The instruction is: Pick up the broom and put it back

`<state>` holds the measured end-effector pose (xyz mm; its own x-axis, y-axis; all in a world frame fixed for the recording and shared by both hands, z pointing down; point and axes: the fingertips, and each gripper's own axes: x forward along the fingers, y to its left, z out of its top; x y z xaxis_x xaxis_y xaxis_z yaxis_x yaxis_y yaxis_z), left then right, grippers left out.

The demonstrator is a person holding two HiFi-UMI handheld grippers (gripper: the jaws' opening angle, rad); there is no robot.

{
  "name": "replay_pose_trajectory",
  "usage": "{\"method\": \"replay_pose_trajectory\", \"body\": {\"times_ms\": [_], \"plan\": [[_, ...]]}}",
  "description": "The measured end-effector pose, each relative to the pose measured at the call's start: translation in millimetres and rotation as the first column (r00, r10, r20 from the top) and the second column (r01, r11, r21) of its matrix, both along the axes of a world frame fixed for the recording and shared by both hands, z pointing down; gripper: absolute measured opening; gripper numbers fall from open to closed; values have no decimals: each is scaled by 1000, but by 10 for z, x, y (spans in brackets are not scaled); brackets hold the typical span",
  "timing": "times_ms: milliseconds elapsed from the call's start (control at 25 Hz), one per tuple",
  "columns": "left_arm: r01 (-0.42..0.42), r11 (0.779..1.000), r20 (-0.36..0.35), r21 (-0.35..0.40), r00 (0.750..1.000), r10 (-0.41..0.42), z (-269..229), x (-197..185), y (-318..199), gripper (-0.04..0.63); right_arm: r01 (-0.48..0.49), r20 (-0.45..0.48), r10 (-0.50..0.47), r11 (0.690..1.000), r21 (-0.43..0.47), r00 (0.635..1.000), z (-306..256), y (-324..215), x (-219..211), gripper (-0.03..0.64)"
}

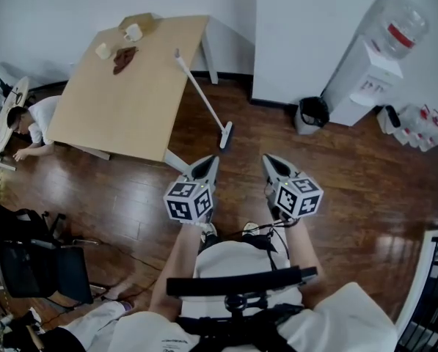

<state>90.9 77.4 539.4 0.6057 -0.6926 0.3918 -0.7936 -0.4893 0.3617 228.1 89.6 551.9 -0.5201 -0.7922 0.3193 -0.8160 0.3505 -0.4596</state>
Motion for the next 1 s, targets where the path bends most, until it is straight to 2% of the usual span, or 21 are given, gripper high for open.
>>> {"method": "replay_pose_trajectory", "body": {"times_ms": [520,1000], "plan": [[-33,998,-70,54,997,36,-188,-221,-48,-11,-23,-119,26,999,29,993,-161,56,-317,11],[-43,996,-91,74,995,50,-274,-363,-133,-11,-30,-142,36,999,40,989,-239,-6,-482,11]]}}
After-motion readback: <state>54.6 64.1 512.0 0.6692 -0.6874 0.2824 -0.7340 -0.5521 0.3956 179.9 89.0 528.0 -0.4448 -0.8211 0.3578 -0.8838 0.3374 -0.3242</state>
